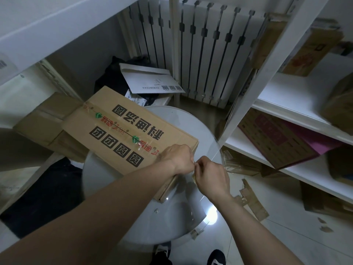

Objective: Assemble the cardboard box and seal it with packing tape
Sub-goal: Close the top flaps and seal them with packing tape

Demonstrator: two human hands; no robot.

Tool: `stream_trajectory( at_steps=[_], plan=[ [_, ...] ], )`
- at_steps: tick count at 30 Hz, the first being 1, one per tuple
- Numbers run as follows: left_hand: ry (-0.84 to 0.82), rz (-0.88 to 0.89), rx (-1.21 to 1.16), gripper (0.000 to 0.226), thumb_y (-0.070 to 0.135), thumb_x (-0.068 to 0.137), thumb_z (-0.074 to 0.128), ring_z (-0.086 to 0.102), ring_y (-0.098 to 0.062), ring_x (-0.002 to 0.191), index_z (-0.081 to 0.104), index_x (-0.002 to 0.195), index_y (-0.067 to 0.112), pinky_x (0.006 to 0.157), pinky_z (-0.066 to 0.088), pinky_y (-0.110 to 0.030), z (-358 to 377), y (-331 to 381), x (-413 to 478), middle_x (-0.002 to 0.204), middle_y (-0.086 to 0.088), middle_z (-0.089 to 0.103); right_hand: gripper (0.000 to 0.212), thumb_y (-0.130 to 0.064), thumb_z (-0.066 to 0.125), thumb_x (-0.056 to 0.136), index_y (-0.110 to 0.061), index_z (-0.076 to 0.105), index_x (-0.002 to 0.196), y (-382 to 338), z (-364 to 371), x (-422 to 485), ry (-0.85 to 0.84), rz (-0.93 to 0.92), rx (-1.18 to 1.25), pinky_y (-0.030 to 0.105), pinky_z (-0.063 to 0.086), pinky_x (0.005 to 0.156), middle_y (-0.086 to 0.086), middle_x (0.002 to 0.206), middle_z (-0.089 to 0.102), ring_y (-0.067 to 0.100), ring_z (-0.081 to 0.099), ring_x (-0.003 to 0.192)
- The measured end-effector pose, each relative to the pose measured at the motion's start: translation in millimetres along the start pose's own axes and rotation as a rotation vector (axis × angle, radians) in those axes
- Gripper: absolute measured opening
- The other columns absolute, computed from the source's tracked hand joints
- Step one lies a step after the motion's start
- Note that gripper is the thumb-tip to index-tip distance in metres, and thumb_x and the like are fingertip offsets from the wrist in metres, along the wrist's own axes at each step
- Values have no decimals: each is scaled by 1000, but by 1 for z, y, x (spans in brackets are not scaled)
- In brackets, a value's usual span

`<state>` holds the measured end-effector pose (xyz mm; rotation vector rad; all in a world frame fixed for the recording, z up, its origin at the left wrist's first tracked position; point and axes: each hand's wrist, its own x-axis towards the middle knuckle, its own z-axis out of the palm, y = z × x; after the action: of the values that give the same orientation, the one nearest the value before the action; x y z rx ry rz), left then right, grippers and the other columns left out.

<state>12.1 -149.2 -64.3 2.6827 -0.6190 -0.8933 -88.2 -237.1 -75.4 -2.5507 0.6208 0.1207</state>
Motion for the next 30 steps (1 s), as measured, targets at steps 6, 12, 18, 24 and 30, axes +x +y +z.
stream_trajectory(
  at_steps=[6, 12, 18, 24, 30],
  plan=[
    [26, -12, -13, 15, 35, 74, 61, 64, -27, 96, 65, 87, 28, 90, 52, -40, 4, 2, -5, 95, 1, 70, 24, -31, 39, 98, -16, 57, 96, -2, 6, -8, 35, 9, -13, 31, 31, 59, 10, 86, 68, 34, 62, 82],
    [29, -3, 23, 7, 30, 82, 65, 63, -25, 100, 66, 88, 27, 91, 51, -35, 2, 6, -7, 101, 1, 70, 25, -33, 39, 98, -16, 57, 96, 3, 5, -11, 50, 7, -27, 31, 30, 59, 9, 87, 68, 34, 62, 83],
    [-196, 103, -53, 21, 27, 94, 59, 59, -14, 109, 73, 109, 30, 93, 44, -24, -6, 17, -2, 115, 6, 70, 34, -56, 46, 93, -30, 66, 102, 30, -3, -2, -54, 146, 42, 31, 46, 68, 5, 97, 71, 31, 63, 93],
    [-133, 77, -572, 21, 27, 91, 57, 64, -8, 93, 75, 97, 18, 103, 45, -37, -10, 15, -3, 95, 5, 75, 28, -55, 53, 91, -33, 69, 97, 56, 4, 3, -98, 221, 92, 30, 45, 68, 2, 100, 71, 28, 63, 95],
    [41, 37, 304, 102, 68, 82, 53, -19, -35, 146, -7, 154, 28, 117, 2, -58, 2, -15, 0, 160, -8, -21, 25, -52, 53, 91, -32, 68, 95, 58, 14, 5, -116, 253, 115, 29, 40, 68, 3, 100, 70, 27, 61, 95]
  ],
)
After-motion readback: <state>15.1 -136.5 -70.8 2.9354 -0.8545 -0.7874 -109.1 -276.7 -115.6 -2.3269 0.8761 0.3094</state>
